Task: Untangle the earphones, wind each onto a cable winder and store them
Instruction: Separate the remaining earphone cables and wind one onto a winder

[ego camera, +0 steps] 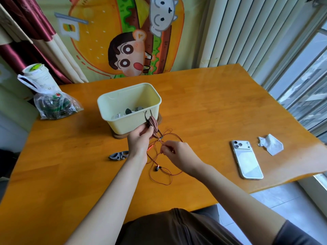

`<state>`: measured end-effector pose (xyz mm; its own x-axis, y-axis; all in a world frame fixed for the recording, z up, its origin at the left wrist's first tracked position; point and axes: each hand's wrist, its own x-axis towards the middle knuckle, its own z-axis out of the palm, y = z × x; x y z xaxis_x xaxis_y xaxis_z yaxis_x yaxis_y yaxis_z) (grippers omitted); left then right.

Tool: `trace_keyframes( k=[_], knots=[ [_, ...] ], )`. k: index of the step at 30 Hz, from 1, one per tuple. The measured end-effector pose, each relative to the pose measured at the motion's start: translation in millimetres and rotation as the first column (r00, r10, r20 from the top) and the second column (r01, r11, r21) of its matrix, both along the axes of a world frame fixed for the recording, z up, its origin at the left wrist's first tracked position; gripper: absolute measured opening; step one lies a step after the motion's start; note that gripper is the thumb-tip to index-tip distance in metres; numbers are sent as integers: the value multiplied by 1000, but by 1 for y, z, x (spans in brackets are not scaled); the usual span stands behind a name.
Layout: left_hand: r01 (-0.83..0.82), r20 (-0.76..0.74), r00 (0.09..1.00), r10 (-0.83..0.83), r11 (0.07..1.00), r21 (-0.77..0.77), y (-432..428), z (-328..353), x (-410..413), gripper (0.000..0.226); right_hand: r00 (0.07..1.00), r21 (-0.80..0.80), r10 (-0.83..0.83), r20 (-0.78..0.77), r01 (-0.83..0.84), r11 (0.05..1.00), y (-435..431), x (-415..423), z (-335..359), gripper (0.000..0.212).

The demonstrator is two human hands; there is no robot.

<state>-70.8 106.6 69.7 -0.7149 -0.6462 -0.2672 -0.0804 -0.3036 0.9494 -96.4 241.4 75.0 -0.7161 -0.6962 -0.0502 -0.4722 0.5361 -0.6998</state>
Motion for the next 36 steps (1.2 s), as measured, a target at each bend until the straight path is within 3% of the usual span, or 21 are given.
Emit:
trace_keyframes(
  k=[2,5,8,12,21,24,30,36],
  knots=[
    [24,65,998,-10,975,-222,1,-1,2,26,1000,-11,6,13,-6,1000,1,0,3,24],
    [153,137,987,-87,785,-600,0,-2,5,25,1000,0,12,-25,-12,1000,3,-4,8,23],
    [354,287,935,-209,616,-704,-1,-4,5,34,998,78,4,-67,1,997,9,-16,14,25],
    [590,482,807,-341,447,-672,-4,-12,8,40,999,224,33,-41,-23,974,24,-34,17,22],
    [737,618,674,-404,313,-599,-2,-17,15,42,982,389,143,-126,-84,917,34,-42,18,22],
    [738,626,674,-392,324,-592,-3,-18,15,42,987,352,134,-84,-97,931,34,-42,14,20],
    [733,628,680,-378,348,-584,-10,-26,20,42,986,216,37,164,-72,974,38,-46,8,13],
    [802,697,597,-398,336,-494,-21,-42,37,42,996,104,-83,41,78,992,52,-64,13,14]
  ],
)
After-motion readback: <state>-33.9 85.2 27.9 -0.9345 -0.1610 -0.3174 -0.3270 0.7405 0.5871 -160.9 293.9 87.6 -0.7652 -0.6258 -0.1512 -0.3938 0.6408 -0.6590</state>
